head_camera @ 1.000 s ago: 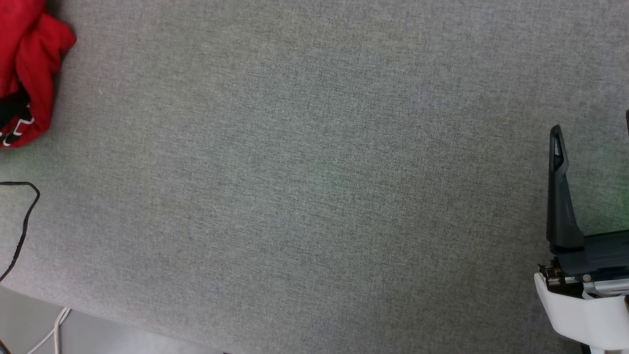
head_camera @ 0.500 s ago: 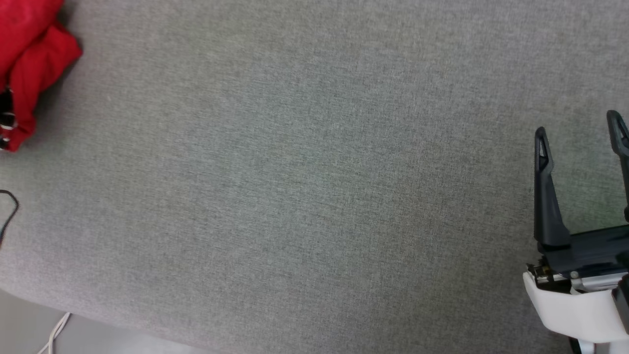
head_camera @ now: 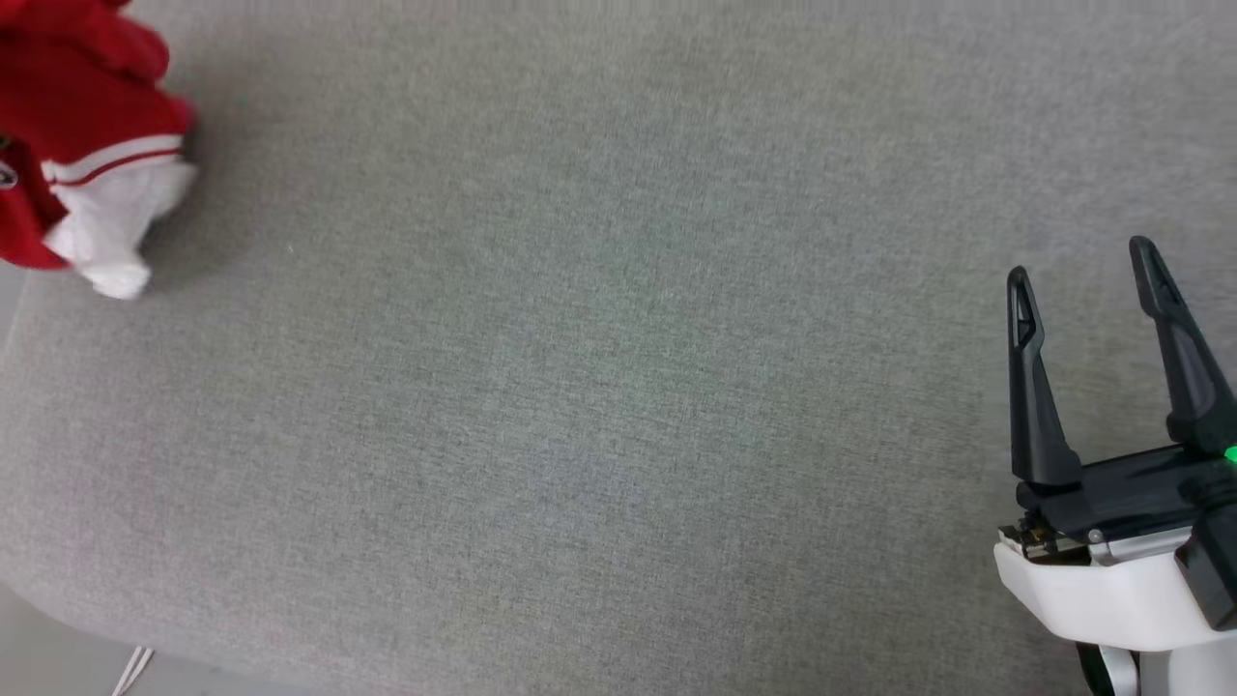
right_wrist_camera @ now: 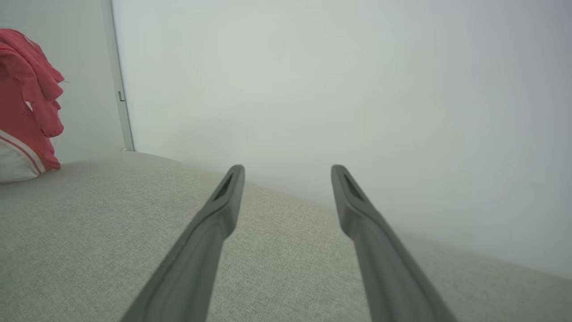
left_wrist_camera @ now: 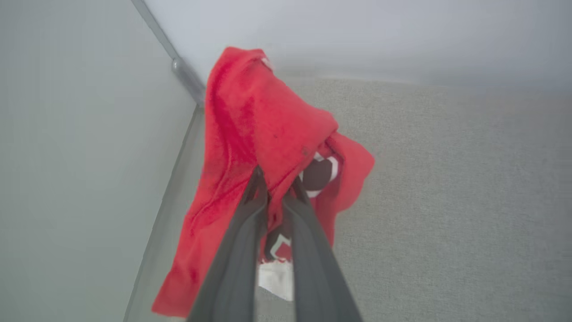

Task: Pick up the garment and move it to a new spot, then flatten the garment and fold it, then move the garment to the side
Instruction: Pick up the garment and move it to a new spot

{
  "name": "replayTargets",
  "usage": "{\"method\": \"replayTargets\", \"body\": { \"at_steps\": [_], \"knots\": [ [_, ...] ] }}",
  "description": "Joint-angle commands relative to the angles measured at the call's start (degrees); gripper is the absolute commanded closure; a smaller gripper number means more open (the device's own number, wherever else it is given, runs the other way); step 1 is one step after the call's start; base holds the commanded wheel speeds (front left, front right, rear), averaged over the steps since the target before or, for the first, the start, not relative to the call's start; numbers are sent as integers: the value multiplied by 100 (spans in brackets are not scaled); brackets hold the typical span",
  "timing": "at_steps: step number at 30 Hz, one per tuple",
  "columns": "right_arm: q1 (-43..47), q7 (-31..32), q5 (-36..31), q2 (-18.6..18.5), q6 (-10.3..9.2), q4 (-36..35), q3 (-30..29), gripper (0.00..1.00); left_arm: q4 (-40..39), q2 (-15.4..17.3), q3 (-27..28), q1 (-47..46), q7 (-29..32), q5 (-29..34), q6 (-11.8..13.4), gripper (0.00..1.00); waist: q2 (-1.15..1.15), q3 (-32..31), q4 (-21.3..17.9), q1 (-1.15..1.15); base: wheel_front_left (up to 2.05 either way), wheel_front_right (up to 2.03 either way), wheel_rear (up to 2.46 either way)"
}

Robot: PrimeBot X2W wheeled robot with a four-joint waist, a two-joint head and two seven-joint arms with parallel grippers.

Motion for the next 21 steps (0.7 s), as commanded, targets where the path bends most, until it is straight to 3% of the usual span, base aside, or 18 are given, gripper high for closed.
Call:
{"method": "replayTargets", "body": {
  "at_steps": [1,10,21],
  "knots": [
    [37,-12,96,5,-2,55,18,0,-202,44,-113,-208,54,83,0,100,0,-253,-101,1,0,0,0],
    [137,-12,443,6,-2,234,3,0,-1197,-167,-779,-1118,359,434,0,100,0,-741,-446,1,0,0,0],
    [164,-12,776,7,-2,336,-97,0,-2152,-929,-1748,-1857,630,570,-1,100,0,-1071,-1256,1,0,0,0]
  ]
}}
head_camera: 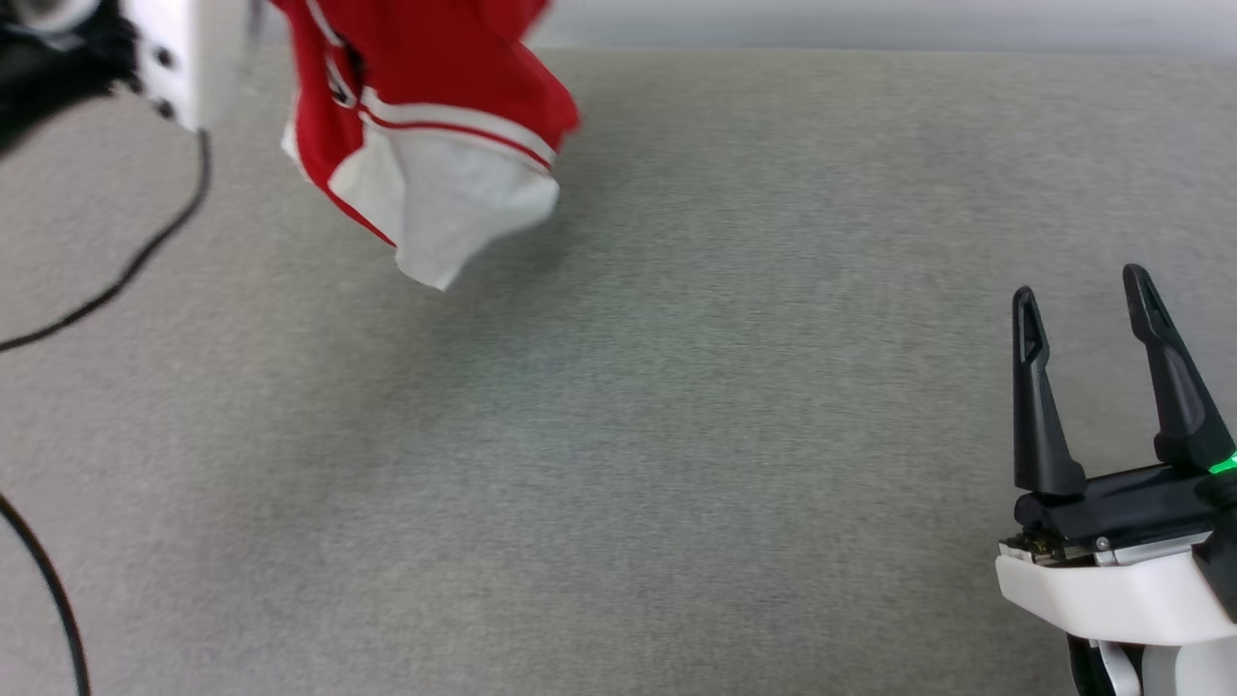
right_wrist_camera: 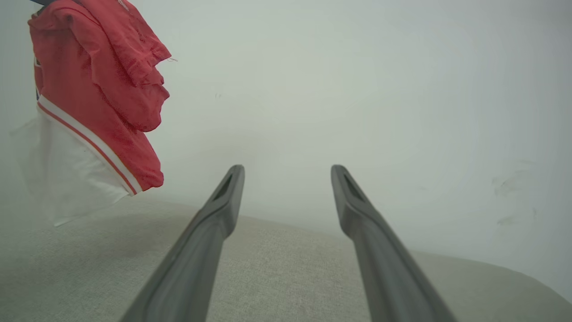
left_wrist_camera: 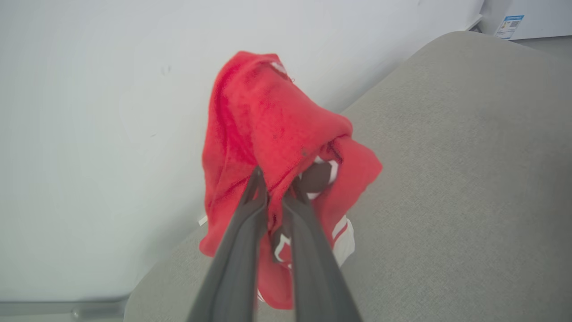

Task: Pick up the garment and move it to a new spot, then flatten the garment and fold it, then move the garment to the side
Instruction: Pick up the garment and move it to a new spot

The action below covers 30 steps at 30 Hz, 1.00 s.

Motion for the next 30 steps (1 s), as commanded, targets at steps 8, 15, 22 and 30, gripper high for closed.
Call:
{"method": "replayTargets", "body": {
  "at_steps": [8,15,22,30],
  "knots": [
    [46,-12,174,8,-2,44,-33,0,-426,-525,-775,-18,-86,-56,-1,100,0,10,-691,1,0,0,0],
    [-59,-12,225,9,-2,54,-88,0,-282,-1108,-1776,510,-486,-13,-1,100,0,204,-893,1,0,0,0],
    [-173,-12,204,8,-2,118,-28,0,342,-2132,-2478,1793,-507,354,-1,100,0,428,-975,1,0,0,0],
    [-198,-12,200,8,-2,194,-55,0,660,-2545,-2468,2613,-558,666,-1,100,0,479,-998,1,0,0,0]
  ]
}}
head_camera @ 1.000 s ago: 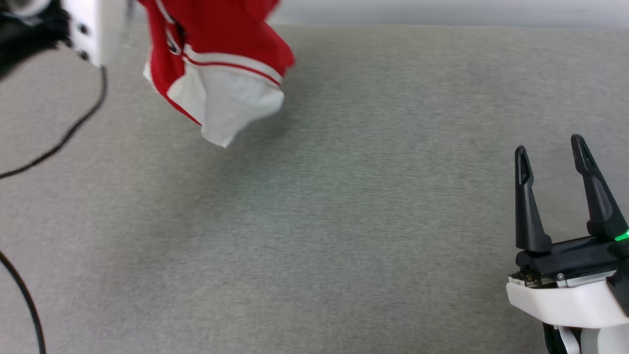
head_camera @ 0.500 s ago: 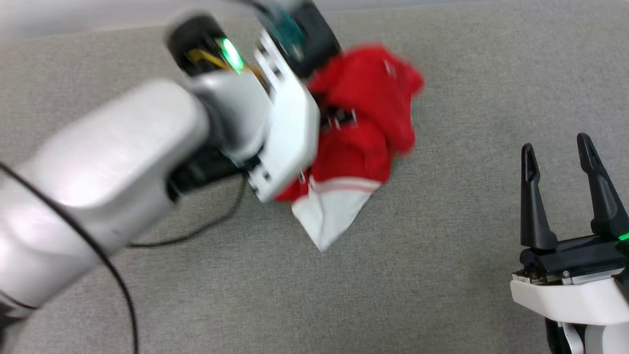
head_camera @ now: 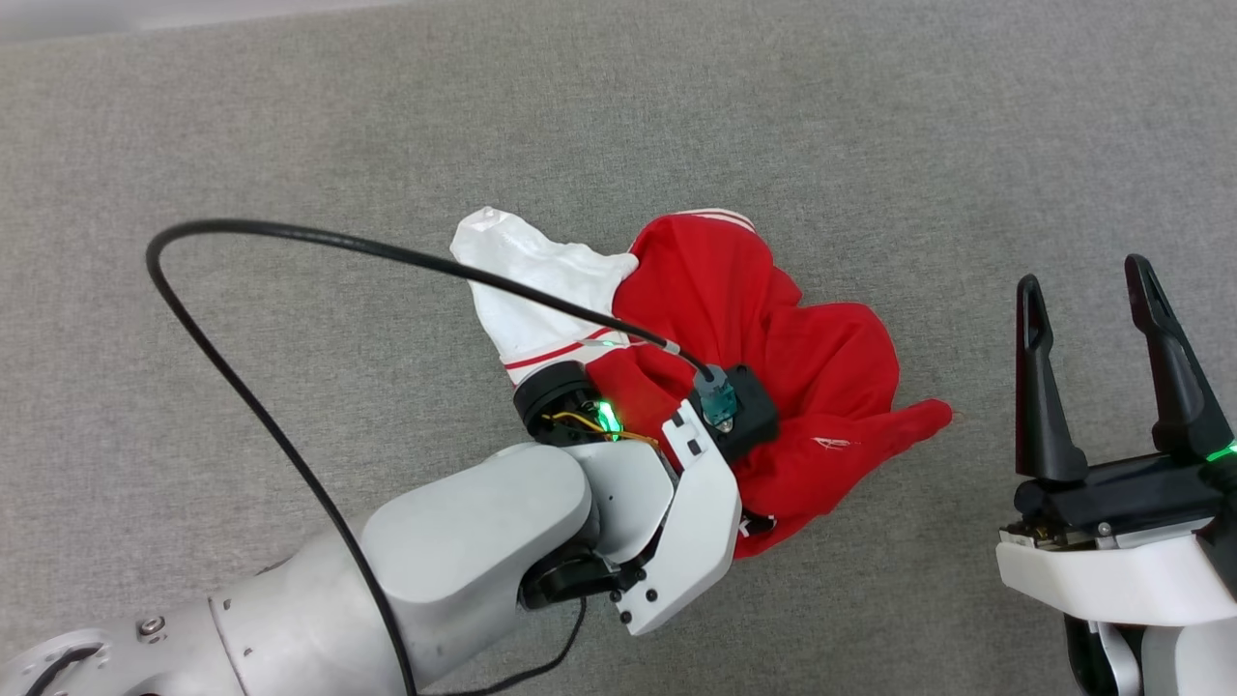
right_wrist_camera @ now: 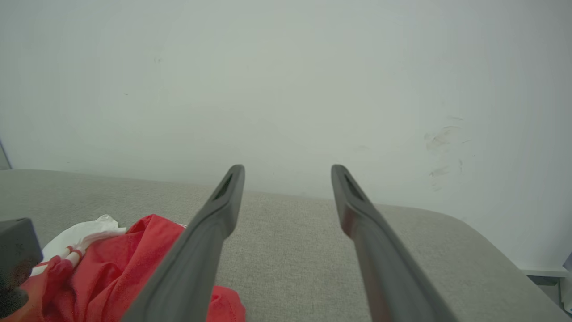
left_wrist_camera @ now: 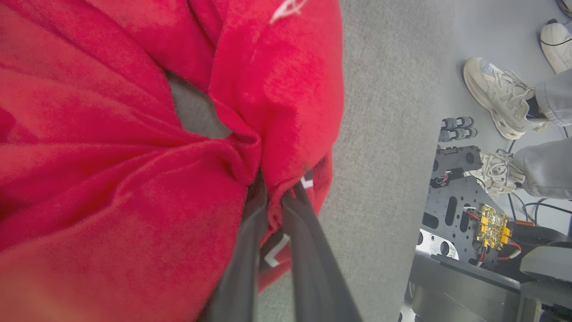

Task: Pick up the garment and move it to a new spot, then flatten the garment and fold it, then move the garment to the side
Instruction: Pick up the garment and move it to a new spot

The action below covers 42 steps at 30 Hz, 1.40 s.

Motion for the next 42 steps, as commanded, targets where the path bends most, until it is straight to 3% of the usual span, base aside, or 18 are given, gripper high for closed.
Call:
{"method": "replayTargets", "body": {
  "at_steps": [1,2,3,4,11,13,23,29,32,37,42],
  "knots": [
    [-40,-12,-13,8,-2,26,-4,0,65,-7,13,41,-69,97,-1,100,0,-24,6,0,0,0,0],
    [-23,-12,-14,9,-2,41,-11,0,129,-21,13,24,-196,122,-1,100,0,-51,17,0,0,0,0],
    [5,-12,-15,9,-2,57,-21,0,202,-40,13,-24,-379,117,0,27,0,-91,35,0,0,0,0],
    [37,-12,-13,9,-2,74,-23,0,270,-70,15,-81,-571,116,0,0,0,-139,53,0,0,0,0],
    [247,-12,-60,9,-2,168,-23,0,645,-95,145,-266,-2113,463,7,0,0,-624,191,0,0,0,0],
    [328,-12,-78,9,-2,187,-33,0,719,-88,265,-220,-2551,603,138,0,0,-777,247,0,0,0,0],
    [649,-12,-166,9,-2,232,-27,0,785,211,989,485,-4440,1160,1523,0,0,-1285,526,0,0,0,0],
    [748,-12,-138,8,-2,250,-23,0,220,474,2065,1398,-4626,1562,2565,0,0,-1423,605,0,0,0,0],
    [789,-12,-131,9,-2,261,-29,0,-200,609,2663,2115,-4619,1974,2860,0,0,-1461,635,0,0,0,0],
    [832,-12,-148,9,-2,299,-31,0,-601,593,3456,2975,-4621,2435,3065,0,0,-1529,665,0,0,0,0],
    [905,-12,-120,9,-2,399,-53,0,-856,385,4336,3893,-4622,2895,3057,0,0,-1629,696,0,0,0,0]
  ]
}}
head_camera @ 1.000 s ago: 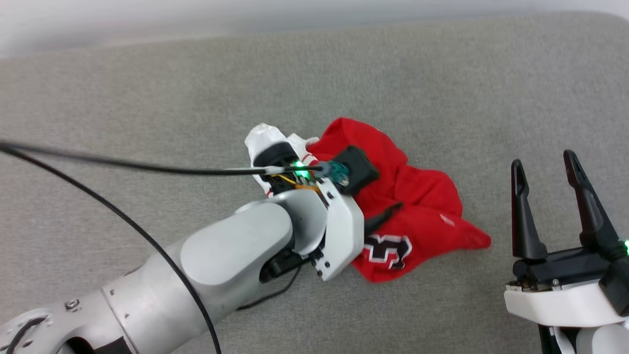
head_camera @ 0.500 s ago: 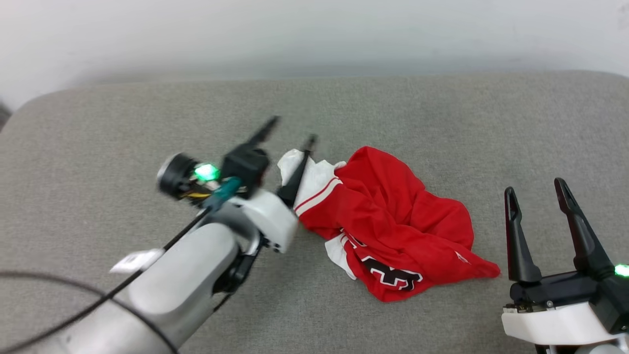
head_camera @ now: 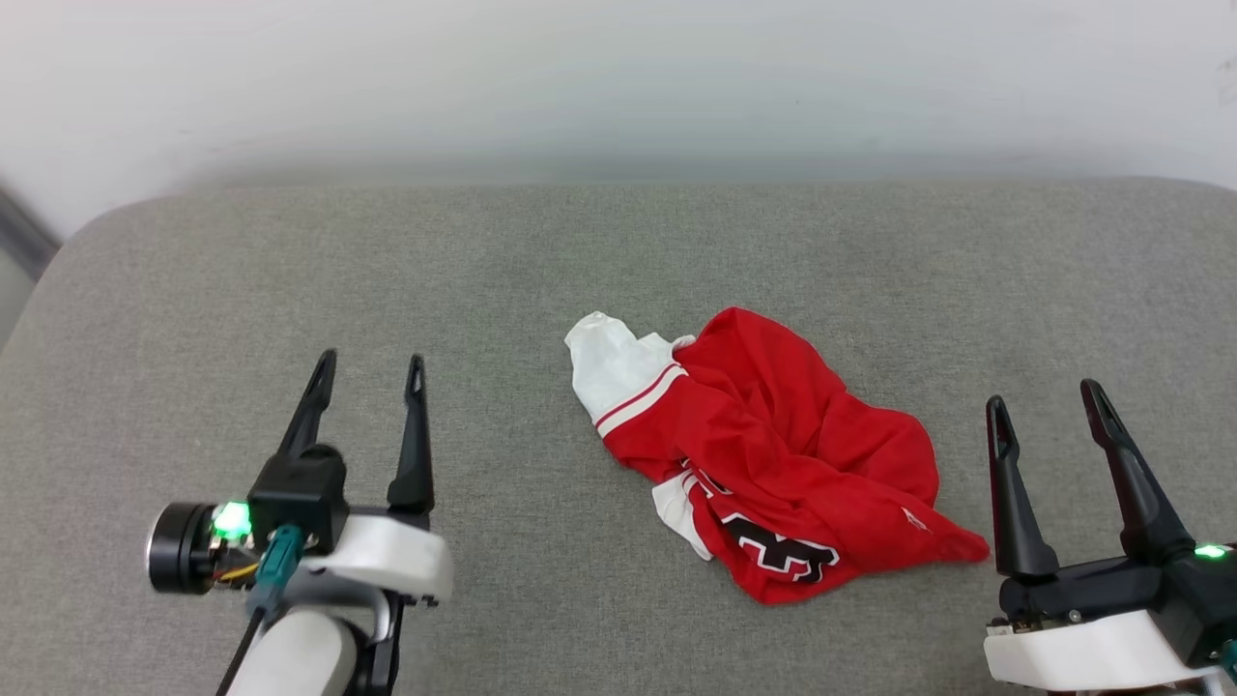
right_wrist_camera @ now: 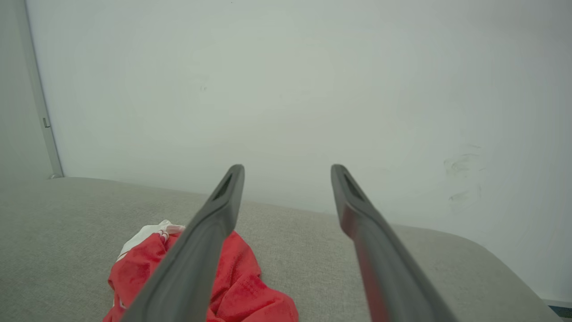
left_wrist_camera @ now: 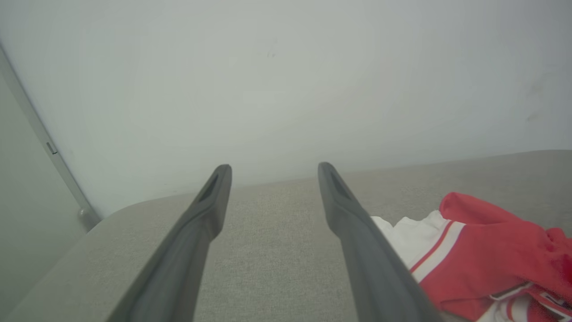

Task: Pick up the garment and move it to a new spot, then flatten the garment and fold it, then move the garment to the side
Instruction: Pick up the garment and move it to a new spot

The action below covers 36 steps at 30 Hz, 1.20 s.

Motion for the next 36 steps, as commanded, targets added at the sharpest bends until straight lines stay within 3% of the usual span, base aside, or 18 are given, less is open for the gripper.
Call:
{"method": "replayTargets", "body": {
  "at_steps": [1,7,20,26,36],
  "knots": [
    [57,-12,33,9,-2,19,1,0,-37,-40,93,115,-16,67,-29,0,0,-23,6,0,0,0,0],
    [167,-12,151,8,-2,194,-31,0,-26,-444,867,849,-16,538,-315,0,0,-146,1,0,0,0,0],
    [479,-12,578,8,-2,532,-89,0,-166,-1402,1887,1826,-17,1354,-1080,0,0,-439,-26,0,0,0,0],
    [567,-12,659,8,-2,580,-89,0,-185,-1691,2207,2098,-17,1624,-1406,0,0,-518,4,0,0,0,0],
    [633,-12,710,8,-2,641,-77,0,-57,-1964,2502,2306,-17,1935,-1732,0,0,-586,52,0,0,0,0]
  ]
}}
